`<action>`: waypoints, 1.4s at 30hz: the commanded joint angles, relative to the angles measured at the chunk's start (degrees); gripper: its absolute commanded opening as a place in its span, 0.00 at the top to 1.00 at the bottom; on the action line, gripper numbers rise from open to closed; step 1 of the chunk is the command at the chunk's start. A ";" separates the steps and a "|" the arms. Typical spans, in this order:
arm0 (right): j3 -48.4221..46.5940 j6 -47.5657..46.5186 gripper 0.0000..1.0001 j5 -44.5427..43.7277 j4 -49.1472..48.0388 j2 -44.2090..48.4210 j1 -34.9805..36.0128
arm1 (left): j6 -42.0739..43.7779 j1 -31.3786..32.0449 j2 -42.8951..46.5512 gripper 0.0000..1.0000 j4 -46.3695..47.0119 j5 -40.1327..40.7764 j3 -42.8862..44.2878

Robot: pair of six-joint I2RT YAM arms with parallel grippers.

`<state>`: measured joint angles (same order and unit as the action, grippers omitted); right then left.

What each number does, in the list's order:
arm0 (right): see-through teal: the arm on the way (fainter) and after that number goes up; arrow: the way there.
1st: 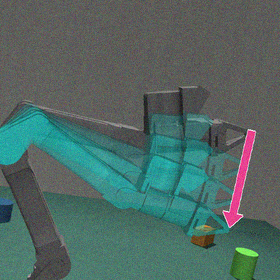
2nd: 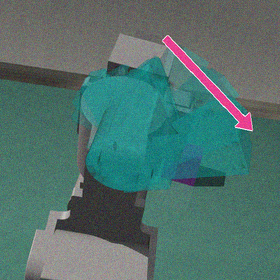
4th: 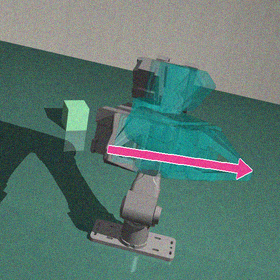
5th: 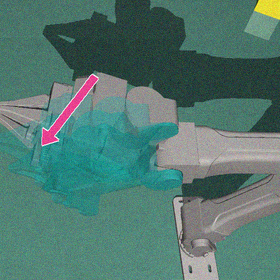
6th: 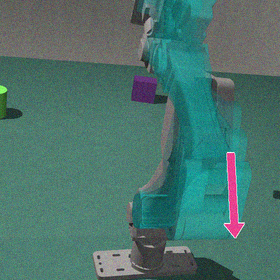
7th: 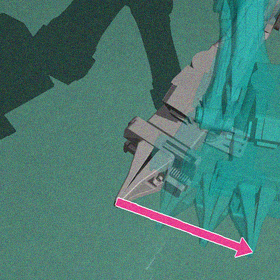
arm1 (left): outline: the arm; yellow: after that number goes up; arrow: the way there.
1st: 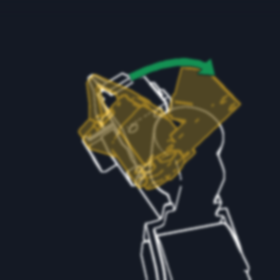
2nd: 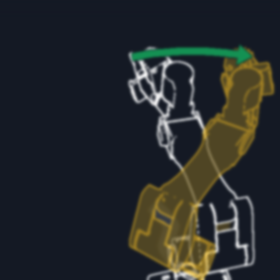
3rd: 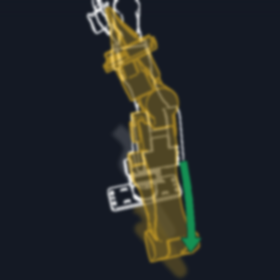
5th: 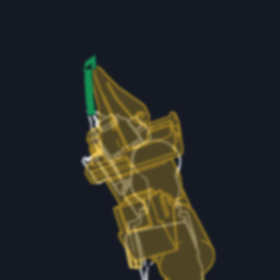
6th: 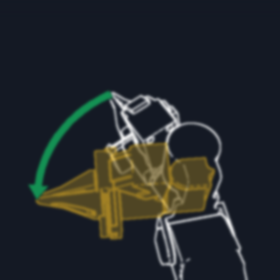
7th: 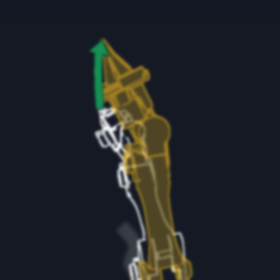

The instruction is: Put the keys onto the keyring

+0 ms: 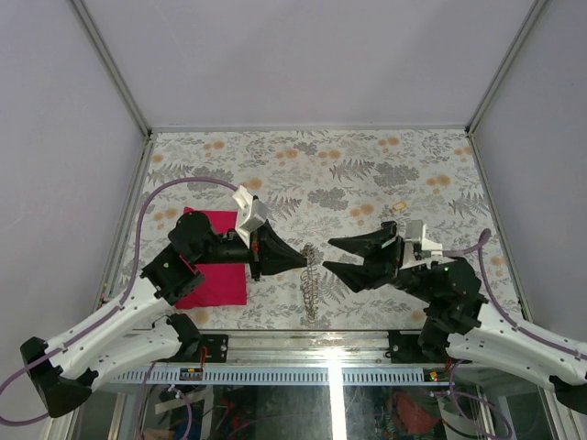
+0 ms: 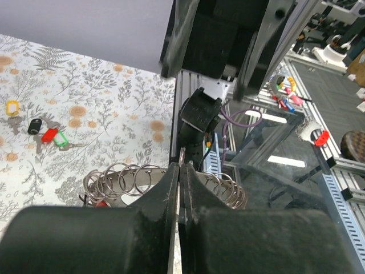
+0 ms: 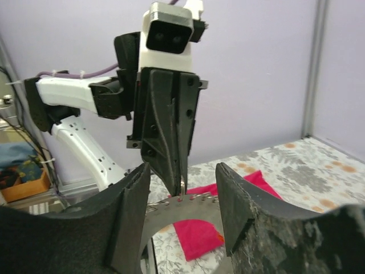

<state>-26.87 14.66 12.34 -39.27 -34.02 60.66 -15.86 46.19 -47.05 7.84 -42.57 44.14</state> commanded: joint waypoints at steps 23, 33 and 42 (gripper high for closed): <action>-13.96 -18.30 0.57 9.65 36.87 -4.69 0.33 | 28.43 11.70 -14.14 1.00 -53.61 18.52 29.19; -15.12 -18.08 0.63 12.98 32.86 -9.90 0.33 | 29.00 13.36 -15.32 1.00 -55.67 19.81 30.75; -15.58 -17.13 0.68 14.71 30.18 -12.72 0.34 | 28.96 14.08 -15.53 1.00 -55.92 20.10 31.13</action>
<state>-39.51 -2.94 25.23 -4.54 -45.69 60.71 12.36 59.66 -62.94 -48.86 -22.68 72.53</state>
